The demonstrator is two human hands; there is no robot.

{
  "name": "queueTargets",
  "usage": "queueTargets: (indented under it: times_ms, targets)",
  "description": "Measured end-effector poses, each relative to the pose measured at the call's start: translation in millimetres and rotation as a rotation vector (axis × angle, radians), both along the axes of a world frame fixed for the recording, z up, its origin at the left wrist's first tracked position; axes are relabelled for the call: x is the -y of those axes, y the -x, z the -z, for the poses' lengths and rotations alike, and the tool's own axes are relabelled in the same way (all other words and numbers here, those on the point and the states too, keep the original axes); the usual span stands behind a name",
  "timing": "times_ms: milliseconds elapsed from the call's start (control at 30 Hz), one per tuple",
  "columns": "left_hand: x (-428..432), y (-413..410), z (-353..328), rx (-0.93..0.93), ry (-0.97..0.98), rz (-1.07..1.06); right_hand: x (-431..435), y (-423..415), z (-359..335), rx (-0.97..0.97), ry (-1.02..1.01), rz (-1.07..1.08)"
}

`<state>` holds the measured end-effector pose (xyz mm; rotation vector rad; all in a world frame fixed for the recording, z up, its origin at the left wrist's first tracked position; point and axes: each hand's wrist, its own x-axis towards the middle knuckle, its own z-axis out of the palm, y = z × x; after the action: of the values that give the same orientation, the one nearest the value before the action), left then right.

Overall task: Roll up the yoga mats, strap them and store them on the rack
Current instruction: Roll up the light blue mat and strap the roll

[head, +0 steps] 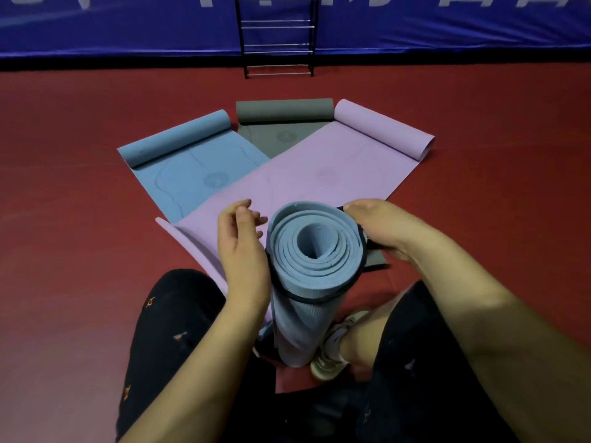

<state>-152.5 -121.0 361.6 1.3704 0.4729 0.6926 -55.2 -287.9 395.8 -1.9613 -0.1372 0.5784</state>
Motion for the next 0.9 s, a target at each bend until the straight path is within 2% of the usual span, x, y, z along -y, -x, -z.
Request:
queueTargets:
  times_ms: [67, 167, 233, 267, 367, 400, 433, 500, 533, 567, 600, 667, 800, 900]
  targets:
    - [14, 20, 2, 0.143, -0.189, 0.120, 8, -4, -4, 0.000, 0.023, -0.179]
    - [19, 26, 24, 0.132, -0.457, 0.265, 34, -16, 13, -0.200, -0.175, -0.297]
    - [17, 21, 32, 0.092, -0.477, 0.308, 47, -20, 32, -0.300, -0.305, -0.259]
    - [16, 17, 35, 0.070, -0.467, 0.327, 50, -21, 43, -0.283, -0.298, -0.222]
    - [11, 7, 45, 0.064, -0.481, 0.404, 46, -15, 59, 0.179, 0.076, -0.192]
    - [8, 3, 47, 0.072, -0.509, 0.446, 44, -12, 61, 0.298, 0.054, -0.112]
    - [5, 0, 49, 0.081, -0.541, 0.493, 40, -1, 55, 0.326, -0.086, 0.001]
    - [0, -3, 51, 0.078, -0.575, 0.574, 33, 21, 47, 0.260, -0.539, 0.180]
    - [-1, -3, 52, 0.064, -0.566, 0.597, 27, 32, 45, 0.233, -0.686, 0.199]
    - [-2, -2, 53, 0.052, -0.546, 0.610, 21, 42, 45, 0.261, -0.723, 0.179]
    - [-4, -2, 55, 0.041, -0.524, 0.614, 15, 50, 53, 0.315, -0.688, 0.135]
    - [-12, -3, 62, -0.020, -0.511, 0.624, 6, 61, 78, 0.372, -0.481, 0.024]
    - [-39, 9, 75, -0.216, -0.577, 0.733, 18, 58, 118, 0.287, -0.128, -0.149]
    - [-37, 14, 64, -0.170, -0.587, 0.654, 23, 48, 113, 0.396, -0.124, -0.073]
